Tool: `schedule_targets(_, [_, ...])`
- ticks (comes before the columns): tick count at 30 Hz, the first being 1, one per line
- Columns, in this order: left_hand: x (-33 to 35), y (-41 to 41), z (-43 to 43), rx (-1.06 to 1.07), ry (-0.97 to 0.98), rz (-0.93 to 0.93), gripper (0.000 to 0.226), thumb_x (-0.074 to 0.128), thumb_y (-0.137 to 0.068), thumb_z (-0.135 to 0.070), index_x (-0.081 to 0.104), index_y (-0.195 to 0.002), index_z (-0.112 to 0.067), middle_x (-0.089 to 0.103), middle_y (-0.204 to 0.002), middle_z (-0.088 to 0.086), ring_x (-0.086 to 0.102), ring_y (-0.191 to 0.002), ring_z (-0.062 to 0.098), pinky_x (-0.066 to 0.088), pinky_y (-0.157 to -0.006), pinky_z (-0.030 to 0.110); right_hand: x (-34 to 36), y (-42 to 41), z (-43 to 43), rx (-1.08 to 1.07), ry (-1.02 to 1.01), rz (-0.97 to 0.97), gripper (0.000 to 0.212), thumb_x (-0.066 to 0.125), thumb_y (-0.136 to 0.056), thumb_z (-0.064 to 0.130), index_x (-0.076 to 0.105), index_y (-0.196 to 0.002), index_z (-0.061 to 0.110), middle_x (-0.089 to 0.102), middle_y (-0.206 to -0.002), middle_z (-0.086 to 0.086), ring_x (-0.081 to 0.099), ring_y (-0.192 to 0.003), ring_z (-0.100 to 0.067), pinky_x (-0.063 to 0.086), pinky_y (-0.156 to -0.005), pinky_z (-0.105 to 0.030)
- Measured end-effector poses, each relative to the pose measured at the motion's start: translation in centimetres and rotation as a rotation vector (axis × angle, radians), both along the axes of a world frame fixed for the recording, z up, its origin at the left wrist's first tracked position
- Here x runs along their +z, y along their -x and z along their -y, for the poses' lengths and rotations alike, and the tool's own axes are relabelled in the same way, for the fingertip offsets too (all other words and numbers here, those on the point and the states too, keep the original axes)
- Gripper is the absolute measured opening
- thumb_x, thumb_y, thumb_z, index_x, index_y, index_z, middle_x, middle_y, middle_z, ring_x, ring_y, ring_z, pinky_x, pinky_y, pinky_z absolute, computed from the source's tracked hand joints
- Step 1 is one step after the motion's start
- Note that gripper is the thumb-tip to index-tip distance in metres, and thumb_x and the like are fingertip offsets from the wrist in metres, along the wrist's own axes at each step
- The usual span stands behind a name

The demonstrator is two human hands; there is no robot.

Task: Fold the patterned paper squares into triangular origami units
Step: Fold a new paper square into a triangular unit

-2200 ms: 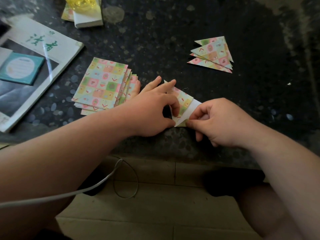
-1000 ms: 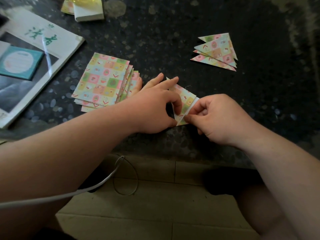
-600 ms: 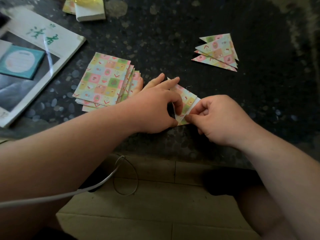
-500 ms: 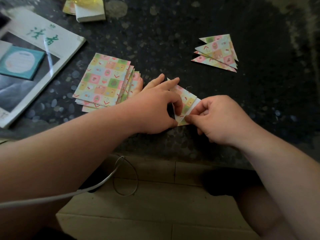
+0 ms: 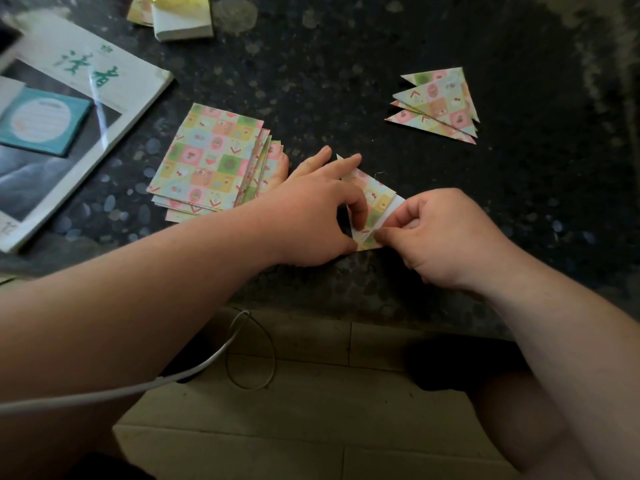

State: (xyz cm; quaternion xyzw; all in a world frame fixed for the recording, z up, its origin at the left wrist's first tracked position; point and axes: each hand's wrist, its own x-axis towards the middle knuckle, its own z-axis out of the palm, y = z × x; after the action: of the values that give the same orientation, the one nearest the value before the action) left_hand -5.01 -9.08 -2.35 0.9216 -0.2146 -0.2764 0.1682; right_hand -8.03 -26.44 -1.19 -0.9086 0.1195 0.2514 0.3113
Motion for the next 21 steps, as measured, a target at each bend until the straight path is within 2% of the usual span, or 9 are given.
schedule_targets(9, [-0.02,-0.06,0.04,-0.002,-0.006,-0.001,0.021,0.071,-0.090,-0.046,0.051,-0.084,-0.049,-0.001,-0.169,-0.018,-0.014,-0.156,0.018,-0.014,-0.119,0.058,0.13,-0.01,-0.34,-0.021,-0.001,-0.033,0.022,0.076,-0.093,0.028,0.074,-0.072,0.022,0.069,-0.067,0.005,0.065,-0.065,-0.010,0.054,-0.067,-0.032])
schedule_targets(21, [-0.03,-0.01,0.02,0.009,0.001,-0.001,0.020,0.071,-0.089,-0.045,0.052,-0.084,-0.048,0.000,-0.169,-0.018,-0.013,-0.156,0.016,-0.013,-0.120,0.059,0.16,-0.02,-0.35,-0.023,0.004,-0.029,0.023,0.076,-0.093,0.030,0.075,-0.072,0.021,0.069,-0.066,0.004,0.065,-0.064,-0.011,0.053,-0.065,-0.032])
